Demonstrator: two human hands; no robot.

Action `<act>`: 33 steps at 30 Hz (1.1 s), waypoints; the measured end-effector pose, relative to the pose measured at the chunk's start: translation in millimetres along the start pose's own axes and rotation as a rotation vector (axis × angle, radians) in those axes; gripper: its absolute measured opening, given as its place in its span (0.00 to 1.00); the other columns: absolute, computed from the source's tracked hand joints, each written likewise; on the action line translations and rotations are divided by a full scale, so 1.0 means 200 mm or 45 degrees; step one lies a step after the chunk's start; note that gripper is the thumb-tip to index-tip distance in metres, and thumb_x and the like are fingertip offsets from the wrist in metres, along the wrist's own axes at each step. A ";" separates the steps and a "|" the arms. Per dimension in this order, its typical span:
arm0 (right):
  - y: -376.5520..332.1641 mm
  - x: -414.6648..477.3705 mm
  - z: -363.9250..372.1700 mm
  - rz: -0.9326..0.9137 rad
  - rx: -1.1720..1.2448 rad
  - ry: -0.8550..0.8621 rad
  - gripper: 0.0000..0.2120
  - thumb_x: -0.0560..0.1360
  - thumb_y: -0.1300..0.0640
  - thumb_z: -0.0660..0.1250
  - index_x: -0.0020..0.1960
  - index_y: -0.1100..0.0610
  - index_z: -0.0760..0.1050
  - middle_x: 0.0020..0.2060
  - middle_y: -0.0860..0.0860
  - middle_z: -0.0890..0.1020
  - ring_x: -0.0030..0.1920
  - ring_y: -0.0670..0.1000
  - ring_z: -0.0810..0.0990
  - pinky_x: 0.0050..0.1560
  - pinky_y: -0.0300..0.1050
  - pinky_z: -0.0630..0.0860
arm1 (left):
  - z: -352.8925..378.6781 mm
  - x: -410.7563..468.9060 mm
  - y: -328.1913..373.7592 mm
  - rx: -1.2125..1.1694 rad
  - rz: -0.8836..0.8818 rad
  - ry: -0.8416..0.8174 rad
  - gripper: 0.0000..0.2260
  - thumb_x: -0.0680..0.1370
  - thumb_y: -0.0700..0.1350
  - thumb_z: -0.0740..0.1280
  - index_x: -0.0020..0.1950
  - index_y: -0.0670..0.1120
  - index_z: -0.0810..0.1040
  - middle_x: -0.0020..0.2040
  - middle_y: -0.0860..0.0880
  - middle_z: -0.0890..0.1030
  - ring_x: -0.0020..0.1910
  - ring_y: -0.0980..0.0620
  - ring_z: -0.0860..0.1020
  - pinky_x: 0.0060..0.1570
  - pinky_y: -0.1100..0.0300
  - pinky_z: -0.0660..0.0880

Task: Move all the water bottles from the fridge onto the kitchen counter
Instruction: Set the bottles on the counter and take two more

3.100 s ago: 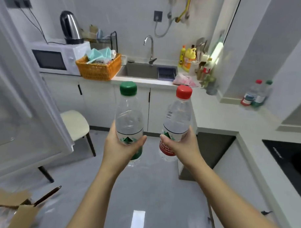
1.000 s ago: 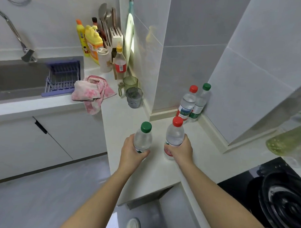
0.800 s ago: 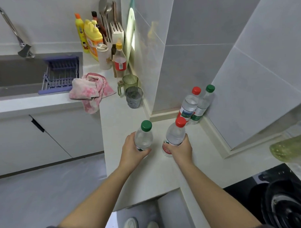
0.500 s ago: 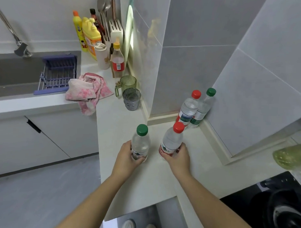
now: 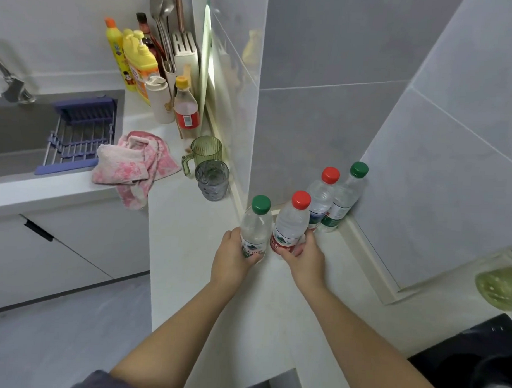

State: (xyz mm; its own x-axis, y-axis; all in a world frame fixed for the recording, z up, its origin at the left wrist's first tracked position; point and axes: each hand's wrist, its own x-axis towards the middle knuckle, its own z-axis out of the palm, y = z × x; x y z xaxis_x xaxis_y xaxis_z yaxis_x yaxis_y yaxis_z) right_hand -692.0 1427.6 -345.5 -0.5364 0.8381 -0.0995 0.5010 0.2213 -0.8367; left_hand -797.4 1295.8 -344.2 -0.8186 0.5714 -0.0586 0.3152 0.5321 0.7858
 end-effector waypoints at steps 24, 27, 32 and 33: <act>0.06 0.17 0.04 0.258 -0.324 0.338 0.53 0.63 0.45 0.80 0.77 0.61 0.56 0.75 0.59 0.63 0.75 0.59 0.62 0.67 0.59 0.67 | 0.06 0.20 0.06 0.220 -0.171 -0.134 0.26 0.69 0.57 0.75 0.55 0.43 0.67 0.52 0.45 0.79 0.50 0.43 0.78 0.41 0.54 0.73; 0.07 0.21 0.06 0.213 -0.256 0.126 0.59 0.68 0.46 0.77 0.78 0.66 0.38 0.79 0.60 0.45 0.79 0.55 0.44 0.76 0.59 0.51 | 0.06 0.21 0.06 0.240 -0.180 -0.175 0.26 0.71 0.57 0.74 0.56 0.43 0.68 0.51 0.45 0.80 0.49 0.43 0.79 0.41 0.53 0.74; 0.06 0.22 0.07 0.175 -0.418 0.029 0.56 0.73 0.42 0.70 0.76 0.69 0.34 0.77 0.65 0.37 0.79 0.59 0.38 0.76 0.57 0.48 | 0.06 0.22 0.06 0.223 -0.184 -0.195 0.26 0.72 0.56 0.74 0.58 0.43 0.67 0.53 0.45 0.80 0.50 0.44 0.79 0.42 0.53 0.75; 0.06 0.22 0.07 0.181 -0.455 0.010 0.56 0.74 0.41 0.69 0.76 0.69 0.34 0.77 0.65 0.36 0.78 0.59 0.38 0.76 0.57 0.48 | 0.06 0.22 0.06 0.221 -0.182 -0.196 0.26 0.72 0.55 0.74 0.59 0.43 0.67 0.53 0.45 0.80 0.50 0.44 0.79 0.42 0.54 0.74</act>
State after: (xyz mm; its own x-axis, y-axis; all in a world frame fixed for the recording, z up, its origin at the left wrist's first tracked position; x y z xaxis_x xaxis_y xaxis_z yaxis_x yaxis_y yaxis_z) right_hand -719.0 1459.5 -367.7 -0.4403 0.8763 -0.1958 0.7760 0.2617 -0.5739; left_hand -823.6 1335.5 -344.0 -0.7820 0.5641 -0.2649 0.2901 0.7057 0.6464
